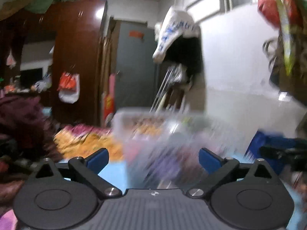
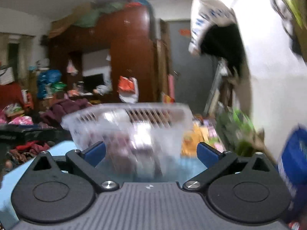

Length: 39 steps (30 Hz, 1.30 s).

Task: Organize objects
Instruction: 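Grasp the clear bagged ball with the left tool while the right grasps a small dark box, then lift both held items over the white basket and open both tools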

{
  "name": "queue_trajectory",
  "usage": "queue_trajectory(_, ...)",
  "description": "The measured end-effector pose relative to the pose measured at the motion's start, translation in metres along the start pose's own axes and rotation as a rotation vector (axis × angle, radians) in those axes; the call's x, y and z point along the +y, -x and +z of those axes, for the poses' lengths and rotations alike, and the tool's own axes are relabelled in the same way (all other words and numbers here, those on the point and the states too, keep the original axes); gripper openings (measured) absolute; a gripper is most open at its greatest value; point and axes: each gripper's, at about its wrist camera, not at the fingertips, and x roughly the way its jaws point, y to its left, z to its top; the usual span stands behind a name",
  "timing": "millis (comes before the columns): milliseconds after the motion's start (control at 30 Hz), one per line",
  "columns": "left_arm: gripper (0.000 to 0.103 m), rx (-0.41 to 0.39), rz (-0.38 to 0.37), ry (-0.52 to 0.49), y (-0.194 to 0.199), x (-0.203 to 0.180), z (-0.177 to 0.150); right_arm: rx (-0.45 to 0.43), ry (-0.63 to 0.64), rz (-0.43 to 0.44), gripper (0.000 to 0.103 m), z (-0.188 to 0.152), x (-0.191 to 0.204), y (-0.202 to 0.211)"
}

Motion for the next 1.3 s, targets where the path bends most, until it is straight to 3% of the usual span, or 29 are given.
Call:
queue_trajectory(100, 0.092, 0.147, 0.032, 0.049, -0.025, 0.018, -0.019, 0.163, -0.042, 0.031, 0.103, -0.008, -0.008, -0.025)
queue_trajectory(200, 0.086, 0.272, 0.014, 0.082, -0.053, 0.027, -0.029, 0.207, -0.084, 0.079, 0.090, -0.007, -0.014, -0.041)
queue_trajectory(267, 0.085, 0.301, 0.019, 0.077, -0.063, 0.027, -0.033, 0.220, -0.064, 0.066, 0.082, -0.008, -0.011, -0.048)
queue_trajectory(433, 0.085, 0.333, 0.022, 0.055, -0.081, 0.015, -0.036, 0.248, -0.014, 0.059, 0.081, -0.014, -0.005, -0.058)
queue_trajectory(500, 0.085, 0.333, 0.037, 0.045, -0.083, 0.011, -0.035, 0.254, 0.000, 0.060, 0.079, -0.016, -0.004, -0.057)
queue_trajectory(567, 0.083, 0.332, 0.048, 0.037, -0.080, 0.004, -0.037, 0.257, 0.018, 0.061, 0.063, -0.015, 0.000, -0.066)
queue_trajectory(633, 0.071, 0.324, 0.056, 0.034, -0.073, 0.000, -0.037, 0.260, 0.034, 0.055, 0.050, -0.015, 0.001, -0.065)
queue_trajectory(667, 0.057, 0.318, 0.066, 0.031, -0.072, -0.001, -0.037, 0.256, 0.036, 0.053, 0.041, -0.016, 0.002, -0.064)
queue_trajectory(700, 0.049, 0.312, 0.069, 0.033, -0.071, -0.002, -0.037, 0.249, 0.039, 0.052, 0.036, -0.016, 0.001, -0.061)
queue_trajectory(867, 0.047, 0.264, 0.027, 0.054, -0.058, -0.012, -0.038, 0.185, 0.048, 0.030, 0.023, -0.017, 0.000, -0.048)
queue_trajectory(1167, 0.046, 0.094, -0.033, 0.068, -0.020, -0.032, -0.042, 0.111, 0.044, 0.020, 0.011, -0.017, 0.001, -0.030)
queue_trajectory(1300, 0.046, 0.063, -0.057, 0.072, -0.019, -0.033, -0.041, 0.091, 0.032, 0.023, 0.006, -0.019, 0.001, -0.028)
